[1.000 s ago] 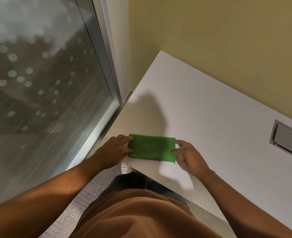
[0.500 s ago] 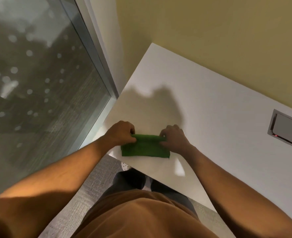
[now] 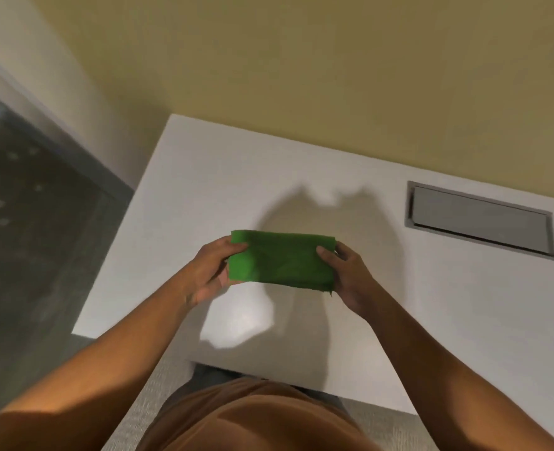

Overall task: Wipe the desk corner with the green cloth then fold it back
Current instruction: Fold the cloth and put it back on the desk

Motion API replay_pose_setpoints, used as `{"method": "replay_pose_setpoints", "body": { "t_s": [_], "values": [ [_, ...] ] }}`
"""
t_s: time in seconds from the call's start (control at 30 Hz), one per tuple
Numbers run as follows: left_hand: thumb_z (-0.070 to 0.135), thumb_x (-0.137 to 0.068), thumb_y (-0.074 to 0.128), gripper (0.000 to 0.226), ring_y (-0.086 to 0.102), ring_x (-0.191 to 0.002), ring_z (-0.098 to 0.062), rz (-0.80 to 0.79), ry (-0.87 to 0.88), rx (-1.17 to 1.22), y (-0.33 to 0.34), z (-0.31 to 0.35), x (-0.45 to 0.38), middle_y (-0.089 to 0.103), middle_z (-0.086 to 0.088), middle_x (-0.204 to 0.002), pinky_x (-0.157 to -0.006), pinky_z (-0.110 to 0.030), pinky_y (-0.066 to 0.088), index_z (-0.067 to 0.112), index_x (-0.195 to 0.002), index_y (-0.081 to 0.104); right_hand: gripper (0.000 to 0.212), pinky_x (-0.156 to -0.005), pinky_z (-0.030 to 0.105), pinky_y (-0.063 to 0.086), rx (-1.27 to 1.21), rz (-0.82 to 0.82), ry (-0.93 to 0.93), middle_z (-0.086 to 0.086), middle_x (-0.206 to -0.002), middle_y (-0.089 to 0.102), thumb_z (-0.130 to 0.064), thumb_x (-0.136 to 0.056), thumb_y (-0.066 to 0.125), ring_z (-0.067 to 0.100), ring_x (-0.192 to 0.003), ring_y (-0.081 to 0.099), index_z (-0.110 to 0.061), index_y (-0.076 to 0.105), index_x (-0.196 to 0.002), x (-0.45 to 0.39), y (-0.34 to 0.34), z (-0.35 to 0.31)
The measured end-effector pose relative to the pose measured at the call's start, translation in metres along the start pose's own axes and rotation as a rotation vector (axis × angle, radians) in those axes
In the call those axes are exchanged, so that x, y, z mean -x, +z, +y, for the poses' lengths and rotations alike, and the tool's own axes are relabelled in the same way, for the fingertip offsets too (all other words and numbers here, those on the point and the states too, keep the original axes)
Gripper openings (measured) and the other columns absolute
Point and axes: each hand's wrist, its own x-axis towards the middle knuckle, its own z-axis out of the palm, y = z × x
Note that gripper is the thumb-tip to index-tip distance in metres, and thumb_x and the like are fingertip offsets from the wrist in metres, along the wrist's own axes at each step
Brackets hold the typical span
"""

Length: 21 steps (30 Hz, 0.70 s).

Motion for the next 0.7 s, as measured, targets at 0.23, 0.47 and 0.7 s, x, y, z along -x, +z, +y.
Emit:
{"method": "replay_pose_setpoints", "body": {
  "t_s": [0.23, 0.47, 0.7],
  "values": [
    [-0.013, -0.09, 0.072, 0.047, 0.081, -0.099, -0.029, 0.023, 0.029, -0.279, 0.105, -0.001, -0.076, 0.08, -0.013, -0.122, -0.075, -0.039, 0.069, 0.014, -0.128, 0.068, 0.055, -0.081, 0.044, 0.06, 0.14, 0.274, -0.109, 0.018, -0.135, 0.066, 0.003, -0.096, 0.068, 0.043, -0.121, 0.067, -0.018, 0.054, -0.145, -0.01, -0.089, -0.05],
    [-0.01, -0.089, 0.07, 0.054, 0.077, -0.098, -0.023, 0.117, 0.164, -0.592, 0.18, 0.033, -0.164, 0.076, -0.01, -0.116, -0.076, -0.032, 0.064, 0.013, -0.137, 0.063, 0.064, -0.084, 0.043, 0.065, 0.234, 0.501, -0.243, 0.016, -0.129, 0.07, 0.003, -0.095, 0.069, 0.034, -0.114, 0.071, -0.018, 0.052, -0.152, -0.074, -0.136, -0.109],
    [-0.007, -0.084, 0.08, 0.073, 0.073, -0.111, -0.037, 0.293, 0.256, -0.811, 0.216, 0.064, -0.242, 0.073, -0.019, -0.123, -0.096, -0.053, 0.063, 0.01, -0.15, 0.054, 0.048, -0.068, 0.021, 0.055, 0.397, 0.654, -0.276, 0.008, -0.12, 0.077, -0.003, -0.093, 0.07, 0.002, -0.083, 0.068, -0.02, 0.062, -0.137, -0.142, -0.167, -0.153]
  ]
}}
